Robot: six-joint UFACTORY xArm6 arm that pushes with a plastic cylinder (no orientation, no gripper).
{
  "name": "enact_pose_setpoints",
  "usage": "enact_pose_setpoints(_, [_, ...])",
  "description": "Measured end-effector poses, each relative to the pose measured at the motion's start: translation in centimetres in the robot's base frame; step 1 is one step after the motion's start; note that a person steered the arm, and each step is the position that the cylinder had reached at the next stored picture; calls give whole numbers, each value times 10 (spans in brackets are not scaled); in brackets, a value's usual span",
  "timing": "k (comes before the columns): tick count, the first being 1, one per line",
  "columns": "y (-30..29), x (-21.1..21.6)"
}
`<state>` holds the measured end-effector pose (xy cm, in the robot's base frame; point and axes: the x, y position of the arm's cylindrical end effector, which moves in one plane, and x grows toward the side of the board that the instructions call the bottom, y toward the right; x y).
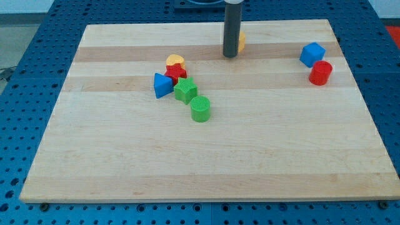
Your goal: Move the hexagon on top of blue cube
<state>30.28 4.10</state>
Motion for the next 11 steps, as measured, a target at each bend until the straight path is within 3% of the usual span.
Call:
enact_pose_setpoints(1, [-23,-2])
enact_pose_setpoints(2, [-21,-31])
enact_pose_setpoints(6, [93,-53])
enact_pose_setpoints(10, [119,-53])
enact_pose_setpoints(11, [93,-15])
